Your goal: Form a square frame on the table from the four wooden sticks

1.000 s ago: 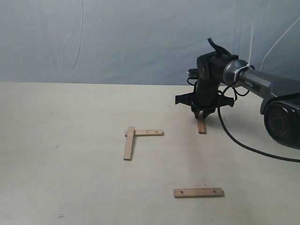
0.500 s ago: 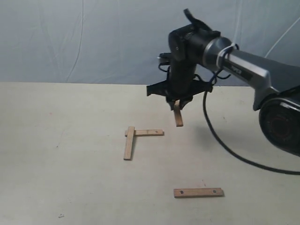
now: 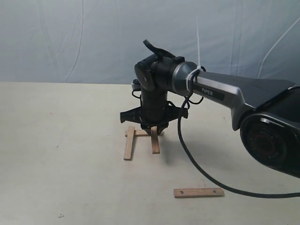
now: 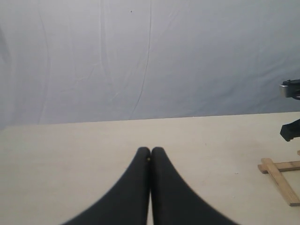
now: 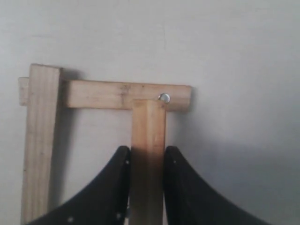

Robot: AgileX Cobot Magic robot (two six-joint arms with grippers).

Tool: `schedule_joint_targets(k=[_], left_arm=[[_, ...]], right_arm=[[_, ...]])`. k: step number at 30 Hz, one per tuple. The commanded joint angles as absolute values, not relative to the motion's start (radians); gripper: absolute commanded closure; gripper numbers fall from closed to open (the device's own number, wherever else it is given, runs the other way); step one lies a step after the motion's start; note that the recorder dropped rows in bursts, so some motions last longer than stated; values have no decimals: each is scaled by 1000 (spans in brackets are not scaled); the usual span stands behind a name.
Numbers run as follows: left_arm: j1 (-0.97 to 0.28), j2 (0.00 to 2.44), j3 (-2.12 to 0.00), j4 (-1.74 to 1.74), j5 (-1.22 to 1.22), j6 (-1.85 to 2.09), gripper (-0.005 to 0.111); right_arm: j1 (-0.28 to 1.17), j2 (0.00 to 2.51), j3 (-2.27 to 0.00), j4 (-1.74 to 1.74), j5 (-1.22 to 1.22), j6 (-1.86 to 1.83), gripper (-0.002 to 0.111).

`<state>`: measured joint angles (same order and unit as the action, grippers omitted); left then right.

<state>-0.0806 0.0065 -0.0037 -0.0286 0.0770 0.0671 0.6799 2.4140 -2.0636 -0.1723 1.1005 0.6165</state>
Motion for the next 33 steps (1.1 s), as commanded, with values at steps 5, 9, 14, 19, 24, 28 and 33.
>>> schedule_joint_targets(k=[5,9,14,19,24,28,33], left_arm=[[-88,0,0,-27,76,64,107],[-88,0,0,-27,76,64,107],[-88,0,0,-27,76,64,107],[-88,0,0,-24,76,64,107],[-88,0,0,-24,76,64,107],[-88,0,0,-24,76,64,107],[-88,0,0,-24,76,64,107]], right_arm=[[680,2402,-2007,-245,1023,689,108],[680,2416,-2007,-245,1012,692,108],[677,2445,-2007,-258,984,710,108],[677,2429,-2009,-256,977,712,108],[660,2342,-2009,-260,1017,654,108],[643,2269,-2003,-265,1087,588,109],[628,2123,-1791,-295,988,556,109]])
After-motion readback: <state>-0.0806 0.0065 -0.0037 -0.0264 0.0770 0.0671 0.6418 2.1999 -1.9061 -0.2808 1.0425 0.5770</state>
